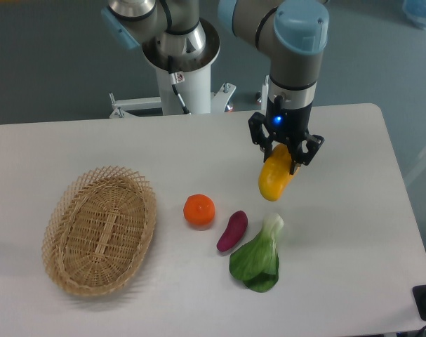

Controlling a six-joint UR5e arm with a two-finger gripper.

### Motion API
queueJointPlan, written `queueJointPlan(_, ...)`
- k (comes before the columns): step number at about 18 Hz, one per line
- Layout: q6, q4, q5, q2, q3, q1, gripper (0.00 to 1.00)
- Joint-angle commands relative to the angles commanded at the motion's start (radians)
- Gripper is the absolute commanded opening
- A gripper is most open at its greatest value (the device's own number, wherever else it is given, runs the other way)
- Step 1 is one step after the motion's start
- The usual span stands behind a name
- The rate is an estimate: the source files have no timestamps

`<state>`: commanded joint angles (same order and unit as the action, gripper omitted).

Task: Place the mango on the table
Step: 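Lower the held yellow mango toward the table with the gripper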

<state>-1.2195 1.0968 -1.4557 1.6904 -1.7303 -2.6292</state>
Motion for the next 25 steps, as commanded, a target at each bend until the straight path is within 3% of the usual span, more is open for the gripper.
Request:
queueJointPlan(10,-0.003,-0.002,-0.002,0.000,-0.006,0.000,0.41)
queueJointPlan(14,-0.090,-0.003,-0.008,0.006,-0.028,0.000,0.41)
queueJointPlan(19,-0.349,-0.005,-0.005,0.008,-0.058,-0.058,0.41)
queueJointPlan(25,-0.661,-0.006,-0.008,0.064,-0.100,-0.130,0.41)
